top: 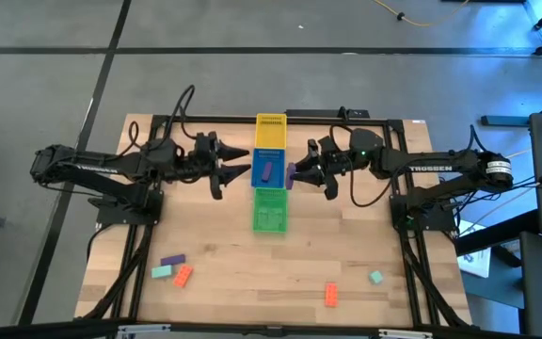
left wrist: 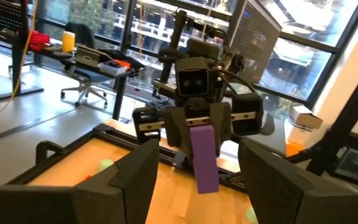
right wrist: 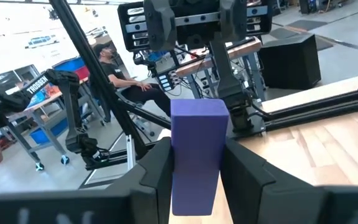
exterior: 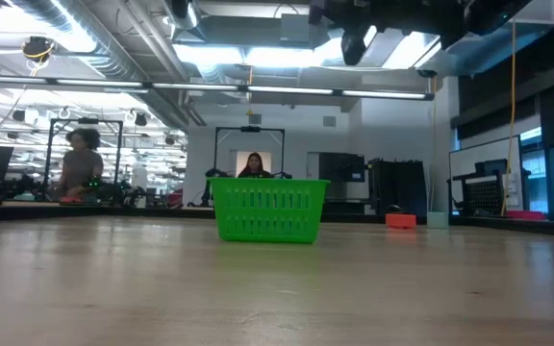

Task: Sort & place blocks by color
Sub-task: Put the right violet block into the blue basket

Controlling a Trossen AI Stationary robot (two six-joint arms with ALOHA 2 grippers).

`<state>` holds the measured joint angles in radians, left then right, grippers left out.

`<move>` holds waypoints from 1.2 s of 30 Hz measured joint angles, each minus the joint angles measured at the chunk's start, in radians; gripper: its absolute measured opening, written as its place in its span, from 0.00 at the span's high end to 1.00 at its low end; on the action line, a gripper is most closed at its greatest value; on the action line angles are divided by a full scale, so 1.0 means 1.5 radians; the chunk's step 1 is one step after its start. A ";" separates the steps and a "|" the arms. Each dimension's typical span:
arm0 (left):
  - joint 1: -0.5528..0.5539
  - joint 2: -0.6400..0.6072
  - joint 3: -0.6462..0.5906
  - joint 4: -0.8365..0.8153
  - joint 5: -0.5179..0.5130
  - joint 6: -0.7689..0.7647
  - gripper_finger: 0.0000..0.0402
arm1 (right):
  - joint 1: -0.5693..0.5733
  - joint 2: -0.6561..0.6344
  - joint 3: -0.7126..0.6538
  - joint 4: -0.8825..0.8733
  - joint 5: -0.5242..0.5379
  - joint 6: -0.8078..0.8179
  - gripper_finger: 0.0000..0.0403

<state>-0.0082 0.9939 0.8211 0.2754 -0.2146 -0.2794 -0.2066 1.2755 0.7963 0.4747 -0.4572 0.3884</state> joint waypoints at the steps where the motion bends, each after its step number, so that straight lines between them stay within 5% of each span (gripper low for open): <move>1: 0.002 0.000 0.000 0.000 0.000 0.000 0.47 | 0.000 0.000 0.000 -0.001 0.000 0.003 0.74; 7: 0.006 0.000 0.000 0.001 0.000 -0.004 0.47 | 0.000 0.010 0.033 -0.082 0.061 0.048 0.74; 16: 0.006 0.000 0.000 0.001 0.000 -0.004 0.47 | -0.013 0.186 0.287 -0.443 0.202 -0.090 0.74; 25: 0.006 0.000 0.000 0.001 0.000 -0.004 0.47 | -0.055 0.378 0.356 -0.532 0.282 0.146 0.74; 36: 0.006 0.000 0.000 0.001 -0.003 0.001 0.47 | -0.058 0.437 0.357 -0.536 0.294 0.310 0.74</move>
<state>0.0006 0.9939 0.8208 0.2768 -0.2184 -0.2783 -0.2932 1.9306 1.3312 -0.3299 -0.0163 0.8532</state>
